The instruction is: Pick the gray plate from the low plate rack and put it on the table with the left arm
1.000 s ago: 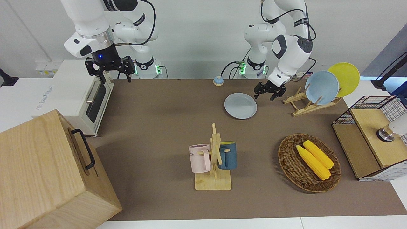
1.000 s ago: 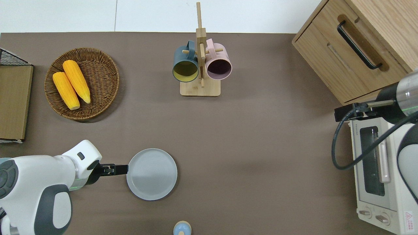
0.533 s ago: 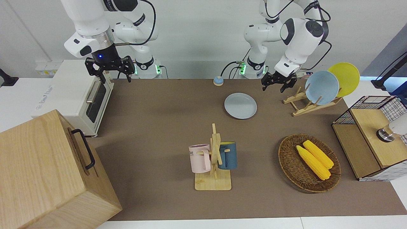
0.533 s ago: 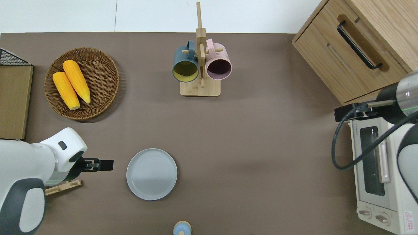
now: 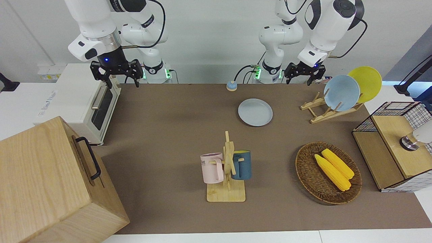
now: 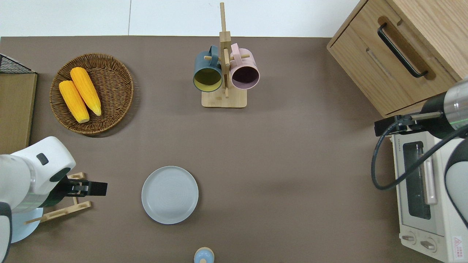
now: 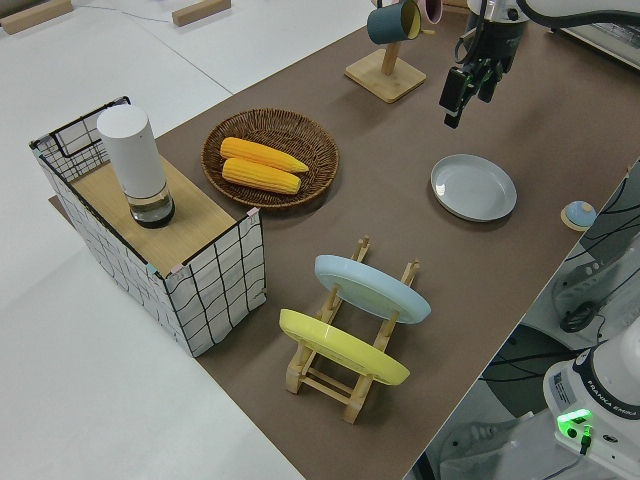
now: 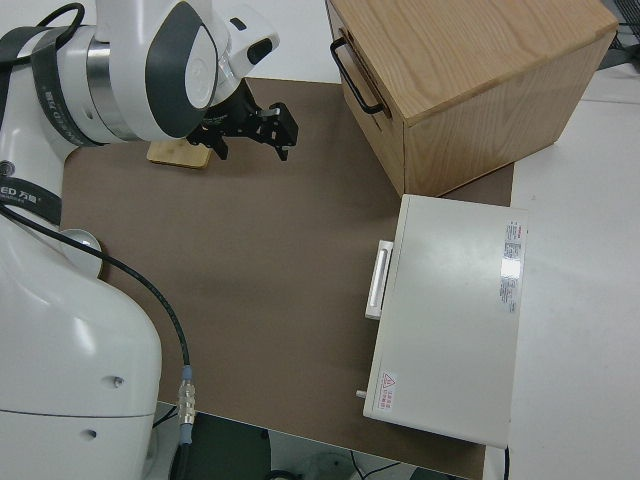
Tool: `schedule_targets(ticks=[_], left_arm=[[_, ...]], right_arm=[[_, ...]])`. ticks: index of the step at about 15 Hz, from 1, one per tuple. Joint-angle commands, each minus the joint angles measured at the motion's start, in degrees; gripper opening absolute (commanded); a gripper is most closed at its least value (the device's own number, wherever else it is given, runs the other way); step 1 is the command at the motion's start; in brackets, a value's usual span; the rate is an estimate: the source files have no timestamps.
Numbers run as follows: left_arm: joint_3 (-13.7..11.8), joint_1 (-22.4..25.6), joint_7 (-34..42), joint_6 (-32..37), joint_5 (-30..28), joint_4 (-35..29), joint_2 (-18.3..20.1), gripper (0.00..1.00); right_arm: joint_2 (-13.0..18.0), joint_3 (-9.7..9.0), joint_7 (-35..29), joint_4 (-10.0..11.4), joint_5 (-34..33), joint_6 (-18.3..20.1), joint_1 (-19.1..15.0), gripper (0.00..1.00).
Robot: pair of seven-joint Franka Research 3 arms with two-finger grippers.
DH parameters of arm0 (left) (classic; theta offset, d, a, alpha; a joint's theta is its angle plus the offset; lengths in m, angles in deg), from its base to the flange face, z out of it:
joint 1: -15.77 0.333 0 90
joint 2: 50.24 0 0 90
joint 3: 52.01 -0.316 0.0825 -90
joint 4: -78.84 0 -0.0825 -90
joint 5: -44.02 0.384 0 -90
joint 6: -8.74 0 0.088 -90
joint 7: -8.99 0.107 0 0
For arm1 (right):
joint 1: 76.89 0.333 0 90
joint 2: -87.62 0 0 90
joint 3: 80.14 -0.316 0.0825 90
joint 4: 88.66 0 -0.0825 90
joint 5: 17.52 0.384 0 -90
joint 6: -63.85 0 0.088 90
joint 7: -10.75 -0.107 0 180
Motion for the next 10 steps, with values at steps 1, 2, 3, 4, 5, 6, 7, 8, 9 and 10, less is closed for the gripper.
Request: schedule_targets(ticks=[1, 2, 3, 4, 5, 6, 7, 8, 9, 10], left_arm=[[0.1, 0.2, -1.0, 4.1, 3.5, 3.2, -0.7, 1.0], [0.1, 0.3, -1.2, 4.9, 3.5, 3.7, -0.7, 1.0], [0.0, 0.4, -1.0, 5.5, 3.5, 4.3, -0.6, 1.0], [-0.5, 0.1, -1.0, 5.6, 3.5, 4.5, -0.7, 1.0], [-0.6, 0.1, -0.6, 5.6, 3.5, 4.5, -0.7, 1.0], [-0.6, 0.0, -0.4, 5.6, 3.5, 4.6, -0.7, 1.0], [-0.6, -0.1, -0.4, 5.6, 3.5, 4.6, -0.7, 1.0], [-0.6, -0.2, -0.4, 5.6, 3.4, 4.6, -0.7, 1.0], [-0.6, -0.3, -0.2, 5.6, 3.5, 4.6, -0.6, 1.0], [-0.5, -0.4, -0.2, 5.6, 3.4, 4.6, -0.6, 1.0]], right_arm=[[-0.5, -1.16, -0.8, -1.1, -0.2, 0.9, -1.3, 0.983], [-0.5, -1.16, -0.8, -1.1, -0.2, 0.9, -1.3, 0.983], [-0.5, -1.16, -0.8, -1.2, -0.2, 0.9, -1.3, 0.983], [-0.5, -1.16, -0.8, -1.2, -0.2, 0.9, -1.3, 0.983], [-0.5, -1.16, -0.8, -1.2, -0.2, 0.9, -1.3, 0.983], [-0.5, -1.16, -0.8, -1.1, -0.2, 0.9, -1.3, 0.983], [-0.5, -1.16, -0.8, -1.2, -0.2, 0.9, -1.3, 0.983], [-0.5, -1.16, -0.8, -1.1, -0.2, 0.9, -1.3, 0.983], [-0.5, -1.16, -0.8, -1.2, -0.2, 0.9, -1.3, 0.983], [-0.5, -1.16, -0.8, -1.2, -0.2, 0.9, -1.3, 0.983]])
